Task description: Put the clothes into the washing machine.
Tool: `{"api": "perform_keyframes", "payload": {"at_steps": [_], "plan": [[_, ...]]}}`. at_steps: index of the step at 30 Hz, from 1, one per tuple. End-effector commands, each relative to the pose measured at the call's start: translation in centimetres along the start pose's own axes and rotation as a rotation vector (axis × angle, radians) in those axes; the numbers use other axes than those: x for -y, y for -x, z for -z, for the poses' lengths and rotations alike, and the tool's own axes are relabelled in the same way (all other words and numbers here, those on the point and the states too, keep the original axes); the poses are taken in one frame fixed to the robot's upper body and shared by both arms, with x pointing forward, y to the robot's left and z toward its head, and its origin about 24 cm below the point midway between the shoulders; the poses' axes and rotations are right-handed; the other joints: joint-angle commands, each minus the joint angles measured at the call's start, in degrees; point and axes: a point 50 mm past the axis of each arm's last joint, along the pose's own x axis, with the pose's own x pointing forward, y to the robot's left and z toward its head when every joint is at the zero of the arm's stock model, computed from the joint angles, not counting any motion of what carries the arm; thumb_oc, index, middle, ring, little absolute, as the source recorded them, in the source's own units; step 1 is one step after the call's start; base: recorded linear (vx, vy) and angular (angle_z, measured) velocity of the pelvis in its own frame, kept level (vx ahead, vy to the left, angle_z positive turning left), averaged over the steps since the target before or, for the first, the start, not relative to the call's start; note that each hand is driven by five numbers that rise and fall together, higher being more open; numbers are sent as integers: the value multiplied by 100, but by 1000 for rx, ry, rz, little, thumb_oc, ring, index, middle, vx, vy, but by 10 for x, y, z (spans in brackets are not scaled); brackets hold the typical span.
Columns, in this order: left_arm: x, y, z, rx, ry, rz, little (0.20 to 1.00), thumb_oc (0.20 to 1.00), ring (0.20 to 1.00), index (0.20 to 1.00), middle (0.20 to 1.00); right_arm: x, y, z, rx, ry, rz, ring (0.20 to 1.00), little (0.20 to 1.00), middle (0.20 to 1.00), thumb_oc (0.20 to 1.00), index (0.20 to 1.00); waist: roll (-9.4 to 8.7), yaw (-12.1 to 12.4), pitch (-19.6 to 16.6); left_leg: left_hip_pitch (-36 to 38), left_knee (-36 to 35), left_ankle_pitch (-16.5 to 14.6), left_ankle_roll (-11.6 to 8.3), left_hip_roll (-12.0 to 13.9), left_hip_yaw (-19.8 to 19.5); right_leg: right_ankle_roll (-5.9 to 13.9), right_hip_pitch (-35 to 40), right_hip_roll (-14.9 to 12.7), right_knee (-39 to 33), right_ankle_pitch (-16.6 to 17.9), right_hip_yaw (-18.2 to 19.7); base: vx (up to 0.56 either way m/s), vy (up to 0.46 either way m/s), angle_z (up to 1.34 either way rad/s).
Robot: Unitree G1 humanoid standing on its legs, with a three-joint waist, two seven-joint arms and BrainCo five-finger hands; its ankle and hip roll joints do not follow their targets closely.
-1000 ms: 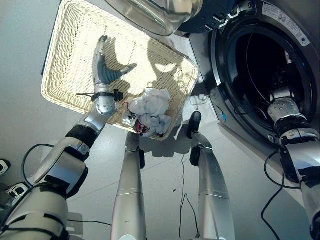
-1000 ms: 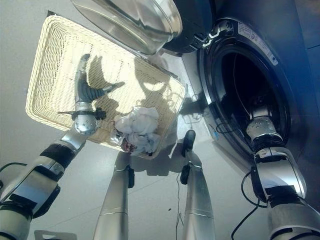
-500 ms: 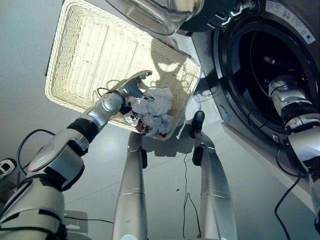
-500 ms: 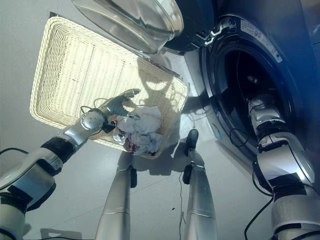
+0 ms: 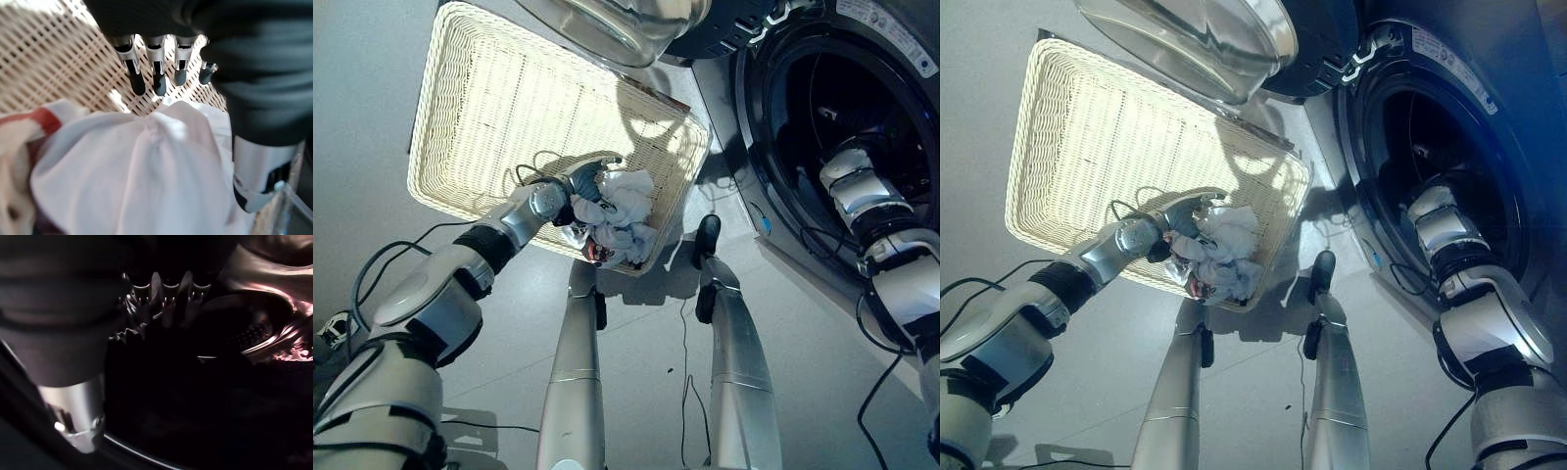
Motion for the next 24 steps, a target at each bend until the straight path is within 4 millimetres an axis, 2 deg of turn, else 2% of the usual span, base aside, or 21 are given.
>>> {"api": "perform_keyframes", "payload": {"at_steps": [1,4,5,6,8,9,16,20,21,24], "plan": [[24,5,14,-41,-66,-79,1000,1000,1000,1000,1000,21,-13,-9,83,-21,90,1000,1000,1000,1000,1000,163,-128,-65,-142,522,-534,360,-71,222,161,383,230,-998,701,-268,0,0,0],[3,11,9,43,-58,-439,1000,1000,1000,1000,1000,15,-5,-14,114,-103,61,1000,1000,1000,1000,1000,100,-128,-65,-140,497,-531,365,-69,200,151,386,251,-1003,692,-278,0,0,0],[0,12,9,43,-45,-485,1000,1000,1000,1000,1000,14,-3,-14,118,-114,59,1000,1000,1000,1000,1000,88,-128,-65,-140,487,-527,363,-66,196,150,384,254,-1003,689,-278,0,0,0],[-14,21,10,64,44,-710,1000,1000,1000,1000,1000,10,7,-13,136,-188,56,1000,1000,1000,1000,1000,32,-133,-65,-130,464,-520,356,-63,184,151,391,268,-989,665,-287,0,0,0],[-22,36,20,63,159,-929,1000,1000,1000,1000,1000,2,30,-7,155,-289,41,1000,1000,1000,1000,1000,-72,-164,-65,-111,471,-532,343,-70,162,148,408,279,-966,642,-303,-16,-45,0],[-23,38,20,69,176,-963,1000,1000,1000,1000,1000,2,32,-7,159,-299,36,1000,1000,1000,1000,1000,-82,-167,-65,-110,475,-534,341,-73,157,145,409,281,-963,641,-305,-13,-45,1],[-11,54,10,101,368,-1237,1000,1000,1000,1000,1000,-11,87,-16,253,-449,-84,1000,1000,1000,1000,1000,-237,-200,-65,-57,437,-556,379,-115,90,126,428,326,-862,581,-298,-14,-37,3],[-14,59,8,89,448,-1327,1000,1000,1000,1000,1000,-14,112,-25,360,-483,-141,1000,1000,1000,1000,1000,-240,-251,-65,-61,461,-549,384,-118,102,117,399,352,-787,554,-249,0,0,0],[-14,59,8,89,448,-1327,1000,1000,1000,1000,1000,-14,112,-25,360,-483,-141,1000,1000,1000,1000,1000,-240,-251,-65,-61,461,-549,384,-118,102,117,399,352,-787,554,-249,0,0,0],[-18,60,11,54,498,-1356,1000,1000,1000,1000,1000,-18,132,-36,482,-495,-214,1000,1000,1000,1000,1000,-213,-283,-65,-47,478,-528,379,-115,132,116,398,362,-751,533,-207,-3,11,-1]]}}
